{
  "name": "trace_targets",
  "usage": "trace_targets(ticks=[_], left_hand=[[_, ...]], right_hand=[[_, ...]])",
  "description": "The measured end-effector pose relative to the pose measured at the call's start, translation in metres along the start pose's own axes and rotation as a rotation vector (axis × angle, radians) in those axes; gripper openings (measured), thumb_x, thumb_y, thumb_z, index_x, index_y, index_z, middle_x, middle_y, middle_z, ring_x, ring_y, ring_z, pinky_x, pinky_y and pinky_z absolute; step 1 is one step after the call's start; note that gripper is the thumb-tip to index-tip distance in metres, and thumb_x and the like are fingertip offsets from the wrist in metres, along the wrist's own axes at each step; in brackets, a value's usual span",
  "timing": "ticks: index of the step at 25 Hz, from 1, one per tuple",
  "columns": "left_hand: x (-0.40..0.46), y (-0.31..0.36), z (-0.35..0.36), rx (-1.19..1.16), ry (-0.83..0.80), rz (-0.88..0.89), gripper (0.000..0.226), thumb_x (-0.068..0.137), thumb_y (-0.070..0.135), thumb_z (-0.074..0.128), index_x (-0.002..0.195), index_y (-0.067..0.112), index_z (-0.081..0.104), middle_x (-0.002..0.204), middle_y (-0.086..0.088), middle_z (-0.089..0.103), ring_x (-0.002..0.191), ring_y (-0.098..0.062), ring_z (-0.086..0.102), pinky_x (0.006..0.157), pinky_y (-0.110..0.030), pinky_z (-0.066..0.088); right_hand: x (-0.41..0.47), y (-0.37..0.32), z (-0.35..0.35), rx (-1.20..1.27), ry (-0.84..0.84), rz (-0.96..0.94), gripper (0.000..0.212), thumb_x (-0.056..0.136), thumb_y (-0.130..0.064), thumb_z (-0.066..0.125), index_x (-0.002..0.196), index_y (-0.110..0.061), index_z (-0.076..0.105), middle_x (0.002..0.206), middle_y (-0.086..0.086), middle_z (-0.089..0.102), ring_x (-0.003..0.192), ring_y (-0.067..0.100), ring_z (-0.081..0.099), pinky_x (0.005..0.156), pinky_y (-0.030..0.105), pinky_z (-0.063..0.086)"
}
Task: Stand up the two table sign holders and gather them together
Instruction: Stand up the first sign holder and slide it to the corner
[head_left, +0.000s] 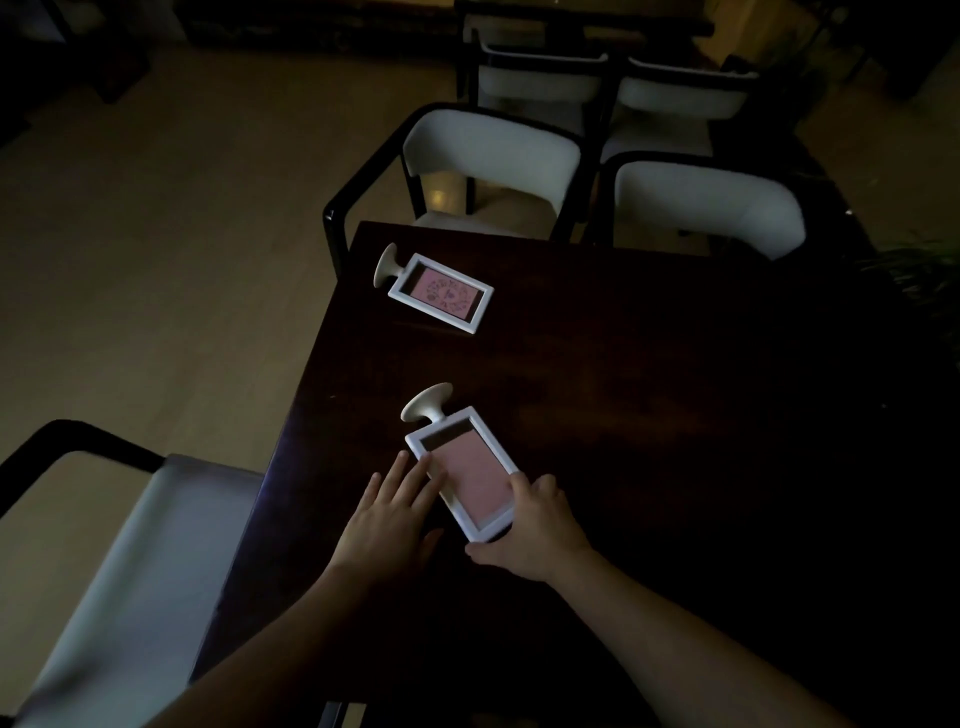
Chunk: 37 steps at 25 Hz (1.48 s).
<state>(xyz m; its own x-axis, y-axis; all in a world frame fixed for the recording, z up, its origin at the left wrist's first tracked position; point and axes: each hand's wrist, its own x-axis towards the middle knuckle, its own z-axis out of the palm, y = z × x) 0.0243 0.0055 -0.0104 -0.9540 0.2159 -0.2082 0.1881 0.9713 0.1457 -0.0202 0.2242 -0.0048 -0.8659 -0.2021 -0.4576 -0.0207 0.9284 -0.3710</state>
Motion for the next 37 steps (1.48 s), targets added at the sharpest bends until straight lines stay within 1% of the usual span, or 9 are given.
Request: trace_targets(ticks=[3,6,10,14,19,23,29,33,37], left_hand=[[0.006,-0.004,-0.009,-0.014,0.084,0.045,0.07,0.094,0.037,0.06,0.154,0.022,0.029,0.162,-0.011,0.023,0.15,-0.034,0.013,0.117,-0.051,0.021],[0.012,-0.006,-0.024,-0.034,0.192,0.13,0.062,0.081,0.017,0.078,0.139,0.013,0.055,0.142,-0.016,0.054,0.135,-0.04,0.044,0.103,-0.053,0.046],[0.016,-0.011,-0.039,-0.114,0.339,0.168,0.061,0.069,0.003,0.086,0.127,0.011,0.066,0.127,-0.015,0.066,0.119,-0.04,0.06,0.084,-0.047,0.058],[0.023,-0.016,-0.059,-0.261,0.36,0.073,0.053,0.087,0.004,0.07,0.137,0.016,0.058,0.14,-0.012,0.057,0.129,-0.039,0.052,0.091,-0.049,0.053],[0.03,-0.023,-0.078,-0.363,0.388,0.008,0.058,0.087,0.011,0.071,0.141,0.022,0.052,0.143,-0.007,0.054,0.118,-0.029,0.06,0.079,-0.041,0.053],[0.036,-0.026,-0.084,-0.44,0.414,-0.047,0.058,0.083,0.009,0.075,0.136,0.021,0.056,0.127,-0.007,0.065,0.102,-0.026,0.067,0.073,-0.034,0.052],[0.055,-0.033,-0.082,-0.66,0.498,-0.142,0.032,0.098,0.02,0.054,0.128,0.032,0.056,0.109,0.001,0.071,0.093,-0.019,0.067,0.066,-0.024,0.043],[0.064,-0.042,-0.074,-0.646,0.379,-0.22,0.063,0.093,0.028,0.061,0.148,0.033,0.031,0.138,-0.007,0.057,0.115,-0.027,0.061,0.081,-0.033,0.047],[0.06,-0.048,-0.065,-0.565,0.307,-0.273,0.094,0.089,0.043,0.064,0.157,0.025,0.001,0.158,-0.011,0.03,0.139,-0.031,0.039,0.103,-0.048,0.043]], right_hand=[[-0.007,-0.011,-0.006,0.074,-0.035,0.045,0.12,0.038,-0.087,0.066,0.138,-0.034,0.026,0.131,0.002,0.03,0.115,0.021,0.041,0.087,0.038,0.049],[-0.013,-0.023,-0.02,0.11,-0.032,0.066,0.123,0.036,-0.091,0.065,0.139,-0.032,0.029,0.132,0.002,0.031,0.117,0.022,0.042,0.085,0.038,0.048],[-0.02,-0.035,-0.05,0.16,0.039,0.033,0.119,0.037,-0.097,0.06,0.133,-0.03,0.038,0.123,-0.002,0.033,0.109,0.018,0.046,0.081,0.033,0.049],[-0.024,-0.045,-0.071,0.142,0.171,-0.13,0.099,0.06,-0.093,0.053,0.136,-0.032,0.039,0.132,-0.004,0.034,0.121,0.017,0.044,0.087,0.033,0.048],[-0.028,-0.058,-0.067,-0.041,0.325,-0.391,0.078,0.09,-0.065,0.047,0.154,-0.033,0.015,0.166,0.004,0.009,0.151,0.026,0.003,0.116,0.046,0.026],[-0.023,-0.071,-0.065,-0.165,0.409,-0.488,0.085,0.093,-0.051,0.052,0.157,-0.03,0.001,0.167,0.009,0.006,0.152,0.029,-0.002,0.12,0.047,0.006],[0.0,-0.095,-0.083,-0.263,0.433,-0.504,0.091,0.091,-0.043,0.059,0.158,-0.026,-0.001,0.166,0.015,0.009,0.152,0.036,0.003,0.121,0.053,0.011],[0.016,-0.112,-0.091,-0.352,0.452,-0.503,0.091,0.092,-0.044,0.058,0.158,-0.026,-0.001,0.166,0.015,0.01,0.151,0.037,0.007,0.12,0.058,0.01],[0.027,-0.129,-0.094,-0.421,0.455,-0.512,0.093,0.091,-0.045,0.059,0.159,-0.027,-0.001,0.166,0.015,0.011,0.151,0.037,0.008,0.119,0.059,0.009]])
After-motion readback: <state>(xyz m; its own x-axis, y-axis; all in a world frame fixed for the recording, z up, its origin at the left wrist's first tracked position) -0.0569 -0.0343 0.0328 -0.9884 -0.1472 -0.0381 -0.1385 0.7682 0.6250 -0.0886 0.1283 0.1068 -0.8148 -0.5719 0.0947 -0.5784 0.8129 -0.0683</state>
